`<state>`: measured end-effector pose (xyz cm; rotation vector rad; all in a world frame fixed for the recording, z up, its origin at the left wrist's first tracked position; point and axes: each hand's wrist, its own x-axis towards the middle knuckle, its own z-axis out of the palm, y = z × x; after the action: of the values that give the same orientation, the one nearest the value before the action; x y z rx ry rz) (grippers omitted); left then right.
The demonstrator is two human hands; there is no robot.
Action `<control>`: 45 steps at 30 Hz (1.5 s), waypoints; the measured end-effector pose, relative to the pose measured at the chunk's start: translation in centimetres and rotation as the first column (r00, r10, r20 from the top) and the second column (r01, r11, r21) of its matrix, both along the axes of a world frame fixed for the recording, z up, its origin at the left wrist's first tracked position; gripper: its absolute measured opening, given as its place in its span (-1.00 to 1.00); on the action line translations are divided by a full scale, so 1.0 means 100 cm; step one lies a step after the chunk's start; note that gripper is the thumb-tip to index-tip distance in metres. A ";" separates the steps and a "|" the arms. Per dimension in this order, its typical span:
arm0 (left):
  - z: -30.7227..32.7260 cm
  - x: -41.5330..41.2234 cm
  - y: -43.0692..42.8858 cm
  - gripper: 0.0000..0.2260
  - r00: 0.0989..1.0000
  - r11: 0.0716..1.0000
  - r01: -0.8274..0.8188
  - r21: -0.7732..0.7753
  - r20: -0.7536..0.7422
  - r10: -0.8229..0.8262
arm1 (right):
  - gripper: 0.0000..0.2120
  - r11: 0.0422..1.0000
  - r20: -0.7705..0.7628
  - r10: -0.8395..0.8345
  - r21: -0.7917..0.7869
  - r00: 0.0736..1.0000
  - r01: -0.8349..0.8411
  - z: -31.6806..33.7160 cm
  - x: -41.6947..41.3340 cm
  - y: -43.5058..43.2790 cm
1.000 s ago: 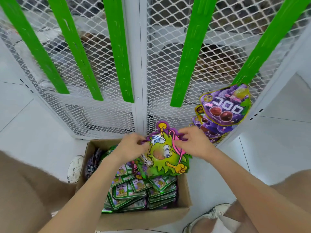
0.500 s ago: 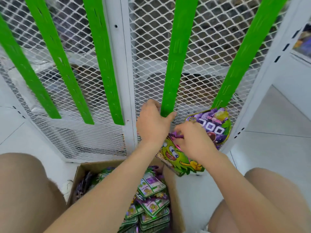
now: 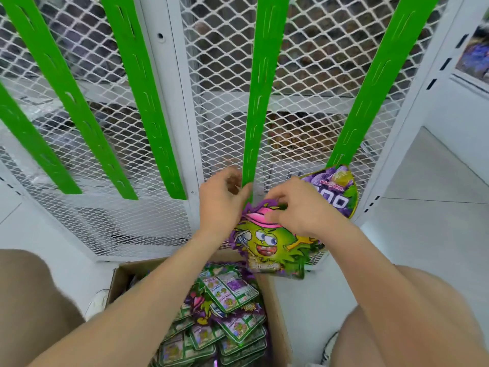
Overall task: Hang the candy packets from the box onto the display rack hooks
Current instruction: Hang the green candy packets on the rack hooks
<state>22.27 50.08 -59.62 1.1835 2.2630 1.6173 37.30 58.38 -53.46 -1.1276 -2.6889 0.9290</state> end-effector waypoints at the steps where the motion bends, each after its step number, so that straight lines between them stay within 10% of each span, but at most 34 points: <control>1: 0.004 -0.004 -0.005 -0.92 0.996 0.996 0.082 -0.031 0.044 -0.080 | -0.77 1.000 -0.009 -0.007 0.016 1.000 0.007 0.001 0.000 -0.001; 11: 0.044 -0.023 -0.058 -0.73 0.907 0.847 0.391 -0.359 0.308 -0.288 | -0.94 1.000 -0.207 -0.004 -0.020 0.978 -0.001 -0.018 -0.001 -0.025; 18: 0.035 -0.038 -0.073 -0.72 0.913 0.885 0.356 -0.299 0.314 -0.261 | -0.80 0.982 -0.228 0.110 -0.125 0.967 -0.142 -0.034 -0.011 -0.045; 33: 0.038 -0.031 -0.064 -0.64 0.885 0.857 0.424 -0.294 0.337 -0.323 | -0.81 0.965 -0.465 -0.246 -0.033 0.851 0.262 -0.042 -0.017 -0.048; 45: 0.034 -0.027 -0.062 -0.69 0.871 0.864 0.430 -0.261 0.370 -0.322 | -0.79 0.969 -0.275 -0.227 0.029 0.934 0.244 -0.051 -0.011 -0.049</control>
<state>19.60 43.89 -56.21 1.1016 1.8566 1.1206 36.16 53.52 -58.58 -1.1826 -2.2909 0.8789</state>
